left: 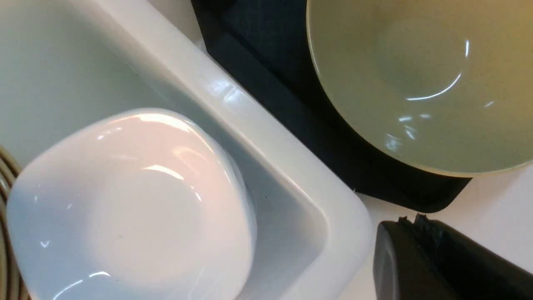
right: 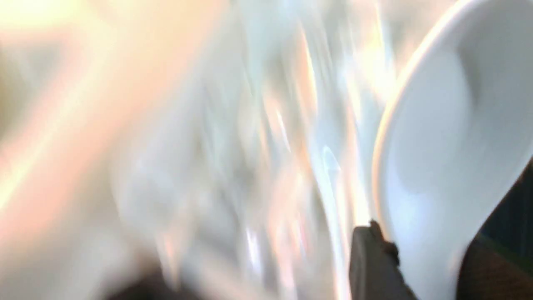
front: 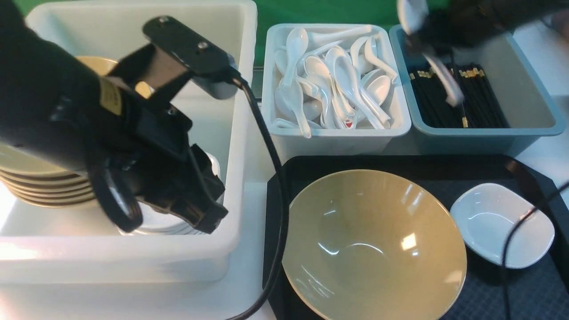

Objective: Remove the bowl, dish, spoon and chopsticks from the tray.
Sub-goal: Use the right arm to put the soup spoon into the small storage box in the middle, then use the left arm to grab the yellow noodle bowl on the left

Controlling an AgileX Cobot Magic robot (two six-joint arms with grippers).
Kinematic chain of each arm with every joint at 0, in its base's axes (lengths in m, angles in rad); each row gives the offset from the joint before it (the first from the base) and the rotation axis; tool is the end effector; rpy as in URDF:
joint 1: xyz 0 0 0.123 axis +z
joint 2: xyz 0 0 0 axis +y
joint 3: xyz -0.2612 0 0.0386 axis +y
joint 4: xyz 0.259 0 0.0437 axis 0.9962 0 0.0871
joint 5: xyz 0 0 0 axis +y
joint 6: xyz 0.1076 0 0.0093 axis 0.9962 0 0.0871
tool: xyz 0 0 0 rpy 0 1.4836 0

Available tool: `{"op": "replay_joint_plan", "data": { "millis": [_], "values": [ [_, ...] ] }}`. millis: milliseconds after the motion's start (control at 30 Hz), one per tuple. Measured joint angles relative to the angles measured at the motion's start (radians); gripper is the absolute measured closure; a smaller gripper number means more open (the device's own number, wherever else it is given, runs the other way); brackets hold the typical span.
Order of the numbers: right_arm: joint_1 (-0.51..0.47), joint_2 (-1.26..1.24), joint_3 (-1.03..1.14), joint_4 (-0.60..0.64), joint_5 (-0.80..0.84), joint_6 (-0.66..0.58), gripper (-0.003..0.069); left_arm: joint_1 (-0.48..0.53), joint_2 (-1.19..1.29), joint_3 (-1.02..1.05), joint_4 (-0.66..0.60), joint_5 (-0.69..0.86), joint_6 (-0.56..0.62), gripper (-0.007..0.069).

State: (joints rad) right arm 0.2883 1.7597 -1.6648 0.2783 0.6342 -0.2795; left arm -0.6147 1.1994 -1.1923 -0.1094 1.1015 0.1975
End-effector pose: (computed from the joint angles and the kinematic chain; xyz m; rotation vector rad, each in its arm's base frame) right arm 0.4124 0.1407 0.3290 -0.4649 2.1521 0.3112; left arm 0.2037 -0.1567 0.3307 1.0052 2.4104 -0.2950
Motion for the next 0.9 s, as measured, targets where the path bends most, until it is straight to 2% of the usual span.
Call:
{"op": "replay_joint_plan", "data": {
  "millis": [133, 233, 300, 433, 533, 567, 600, 633, 733, 800, 900],
  "values": [
    [0.043, 0.143, -0.14, 0.024, -0.125, -0.006, 0.0411, 0.0, -0.007, 0.0, -0.019, 0.009, -0.012, 0.064],
    [0.049, 0.265, -0.25, 0.025, -0.112, 0.01, 0.0385, 0.002, -0.007, 0.011, -0.043, 0.008, -0.016, 0.064],
    [0.048, 0.319, -0.302, 0.025, -0.065, 0.028, 0.0327, 0.002, -0.007, 0.025, -0.05, 0.007, -0.028, 0.064],
    [0.019, 0.353, -0.42, 0.024, 0.156, 0.055, 0.0132, 0.002, -0.007, 0.041, -0.049, 0.009, -0.059, 0.064],
    [-0.017, 0.332, -0.509, 0.022, 0.348, 0.042, 0.005, 0.002, -0.007, 0.041, -0.05, -0.004, -0.08, 0.064],
    [-0.022, 0.33, -0.52, 0.021, 0.363, 0.039, 0.0048, 0.002, -0.007, 0.041, -0.05, -0.006, -0.08, 0.064],
    [-0.038, 0.314, -0.557, 0.018, 0.488, 0.007, 0.004, 0.002, -0.007, 0.041, -0.05, -0.02, -0.084, 0.0636],
    [-0.045, 0.3, -0.568, 0.013, 0.534, -0.005, 0.0041, 0.002, -0.003, 0.041, -0.05, -0.034, -0.084, 0.0632],
    [-0.056, 0.229, -0.548, -0.014, 0.601, 0.007, 0.0064, 0.002, 0.032, 0.013, -0.061, -0.06, -0.081, 0.0606],
    [-0.057, 0.166, -0.488, -0.017, 0.61, 0.015, 0.0091, 0.002, 0.075, -0.025, -0.077, -0.06, -0.067, 0.0565],
    [-0.047, 0.034, -0.348, -0.022, 0.614, 0.017, 0.014, 0.002, 0.167, -0.109, -0.114, -0.027, -0.024, 0.0457]
  ]
}}
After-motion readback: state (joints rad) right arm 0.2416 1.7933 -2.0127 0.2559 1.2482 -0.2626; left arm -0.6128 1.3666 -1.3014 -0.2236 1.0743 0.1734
